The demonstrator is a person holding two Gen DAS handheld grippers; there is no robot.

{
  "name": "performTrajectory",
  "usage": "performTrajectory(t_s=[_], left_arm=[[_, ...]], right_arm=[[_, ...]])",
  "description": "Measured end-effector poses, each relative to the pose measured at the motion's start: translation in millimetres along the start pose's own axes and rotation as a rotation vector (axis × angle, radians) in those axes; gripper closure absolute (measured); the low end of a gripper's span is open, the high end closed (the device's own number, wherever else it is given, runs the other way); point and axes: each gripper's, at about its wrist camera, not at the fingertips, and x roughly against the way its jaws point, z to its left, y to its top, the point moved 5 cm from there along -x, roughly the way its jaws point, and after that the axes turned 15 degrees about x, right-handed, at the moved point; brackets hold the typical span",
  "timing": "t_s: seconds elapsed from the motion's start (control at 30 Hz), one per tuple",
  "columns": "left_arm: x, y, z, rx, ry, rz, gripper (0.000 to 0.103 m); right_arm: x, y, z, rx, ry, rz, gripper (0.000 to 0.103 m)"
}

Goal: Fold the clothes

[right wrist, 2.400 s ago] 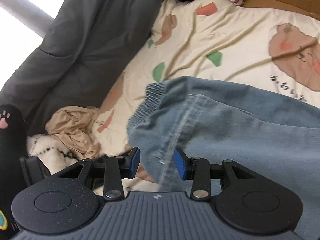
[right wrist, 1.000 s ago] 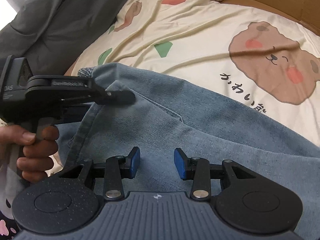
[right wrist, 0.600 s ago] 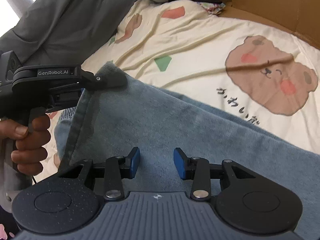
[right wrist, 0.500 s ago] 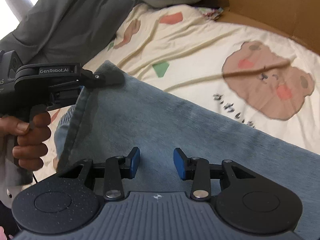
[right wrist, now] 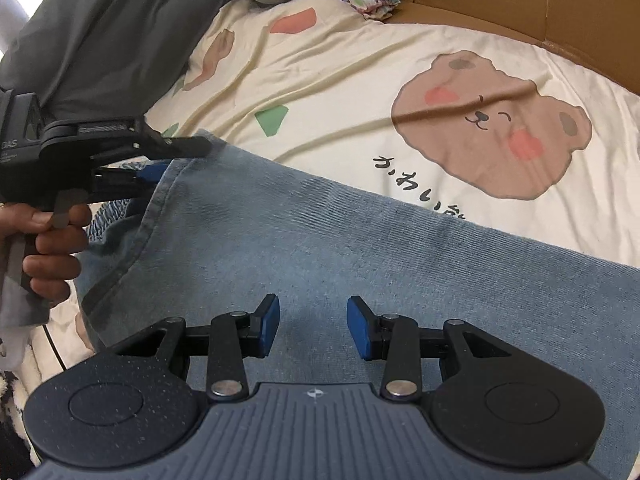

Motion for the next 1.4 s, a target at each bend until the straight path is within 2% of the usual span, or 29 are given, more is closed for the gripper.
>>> performTrajectory(t_s=[0.17,0.37,0.73,0.83,0.9,0.97,1.0,1.1,1.4], left_arm=[[12.1,-14.6,10.6,-0.037,0.042,0.055,0.048],[32.7,-34.9,28.9,-0.026,0.065,0.101,0.048],[47.2,-50.1,50.8,0.038,0.009,0.236,0.047],[44.0,-50.5,51.8,0.039,0.023,0.252,0.054],[38.0,-50.0,53.4,0.049,0.065,0.268,0.073],[33.0,-47.8,57.2,0.082,0.1,0.281,0.086],[31.4,-46.3,59.3,0.102,0.11,0.285,0.089],[36.2,-46.2,53.9,0.092,0.103,0.273,0.094],[65.8,-37.1,20.6,-0.001,0.102,0.205,0.095]], right_arm=[[0.4,-0.2,5.8,0.017,0.018,-0.004,0.061],[-3.8,-6.3,10.6,0.021,0.026,0.01,0.061],[-0.5,-25.0,7.6,0.001,0.005,0.032,0.06],[0.6,-31.7,7.7,-0.019,-0.002,0.037,0.06],[1.2,-35.3,9.7,-0.03,-0.004,0.04,0.06],[1.8,-38.8,11.7,-0.041,-0.005,0.042,0.06],[2.1,-40.6,12.7,-0.047,-0.006,0.043,0.06],[4.4,-42.6,16.7,-0.052,-0.001,0.043,0.06],[11.0,-37.5,17.6,-0.03,-0.015,0.028,0.06]])
